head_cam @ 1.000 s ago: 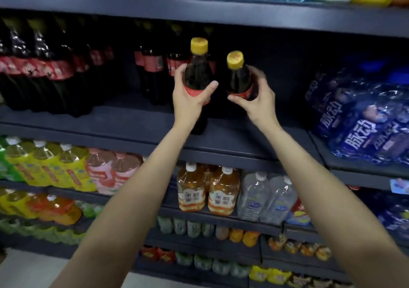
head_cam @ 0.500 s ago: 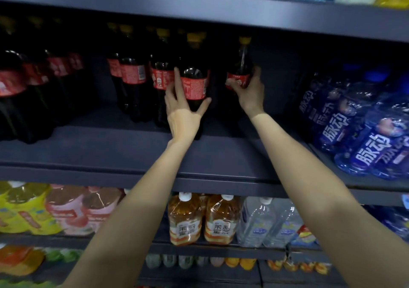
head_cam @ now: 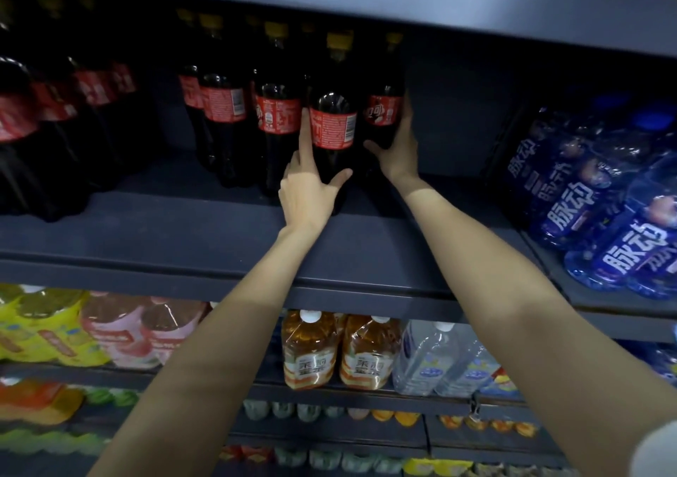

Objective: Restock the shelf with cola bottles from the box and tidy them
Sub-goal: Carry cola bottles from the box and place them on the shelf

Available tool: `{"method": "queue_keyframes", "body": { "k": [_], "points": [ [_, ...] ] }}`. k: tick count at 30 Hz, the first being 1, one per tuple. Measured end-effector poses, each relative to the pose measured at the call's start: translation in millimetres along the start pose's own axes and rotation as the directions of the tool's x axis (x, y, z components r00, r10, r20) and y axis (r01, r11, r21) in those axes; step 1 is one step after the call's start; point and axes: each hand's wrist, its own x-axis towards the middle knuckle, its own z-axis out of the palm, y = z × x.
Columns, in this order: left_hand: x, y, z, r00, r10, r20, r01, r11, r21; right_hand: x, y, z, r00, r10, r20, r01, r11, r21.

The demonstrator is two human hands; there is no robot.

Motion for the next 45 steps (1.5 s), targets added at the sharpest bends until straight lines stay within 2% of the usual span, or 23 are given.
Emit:
{"method": "queue_keyframes", "body": {
  "k": [4,8,14,18,21,24,26,28,32,34,35,37,40,42,45],
  "points": [
    [0.2,2.6,-3.0,1.000,-0.011,0.024,0.012,1.000,-0.028,3.5,-2.0,2.8,0.999,0.021,0.031,-0.020,1.000,-0.021],
    [-1.3,2.8,-7.2,0.989,-0.036,0.145,0.038,0.999,-0.011,-7.8,-1.5,-9.1,0.991,0.067,0.117,-0.053,0.992,-0.115],
    [-20.2,17.0,-22.3,0.911,-0.242,0.334,0.230,0.970,0.077,-53.0,-22.9,-43.8,0.972,0.132,0.193,-0.073,0.955,-0.289],
    [-50.1,42.6,-46.5,0.878,-0.297,0.375,0.290,0.954,0.077,-116.1,-52.5,-88.1,0.994,0.044,0.102,-0.004,0.931,-0.365],
    [-85.9,71.2,-64.8,0.903,-0.237,0.357,0.304,0.942,-0.143,-184.1,-73.8,-127.1,0.997,-0.069,-0.044,0.047,0.920,-0.389],
    [-139.5,101.2,-77.5,0.940,-0.106,0.324,0.242,0.878,-0.413,-265.5,-85.2,-169.2,0.950,-0.232,-0.211,0.120,0.890,-0.439],
    [-187.6,122.2,-81.4,0.944,0.003,0.329,0.172,0.848,-0.502,-326.9,-84.2,-201.0,0.921,-0.266,-0.284,0.101,0.869,-0.484],
    [-244.0,139.6,-80.9,0.914,0.084,0.398,0.155,0.832,-0.533,-394.8,-80.1,-237.8,0.922,-0.226,-0.314,0.026,0.846,-0.532],
    [-368.9,166.8,-67.0,0.748,0.166,0.643,0.208,0.861,-0.464,-536.0,-71.2,-314.9,0.940,0.014,-0.341,-0.235,0.751,-0.617],
    [-429.6,179.3,-52.4,0.627,0.161,0.763,0.239,0.892,-0.385,-602.4,-66.6,-351.7,0.903,0.192,-0.385,-0.403,0.687,-0.605],
    [-457.7,186.4,-43.3,0.542,0.147,0.828,0.267,0.904,-0.335,-633.9,-65.5,-369.3,0.865,0.276,-0.420,-0.490,0.647,-0.584],
    [-511.3,201.0,-21.1,0.346,0.124,0.930,0.275,0.934,-0.227,-693.4,-65.6,-402.9,0.738,0.435,-0.515,-0.672,0.540,-0.507],
    [-582.3,226.6,15.5,0.097,0.115,0.989,0.147,0.981,-0.128,-770.3,-66.8,-448.1,0.477,0.607,-0.635,-0.878,0.358,-0.318],
    [-628.1,248.4,42.3,-0.063,0.103,0.993,0.072,0.993,-0.099,-818.4,-64.2,-481.3,0.290,0.678,-0.675,-0.956,0.234,-0.176],
    [-700.1,282.6,86.4,-0.371,0.002,0.928,-0.113,0.992,-0.047,-888.3,-55.9,-536.8,0.062,0.741,-0.669,-0.997,0.079,-0.005]
  ]
}}
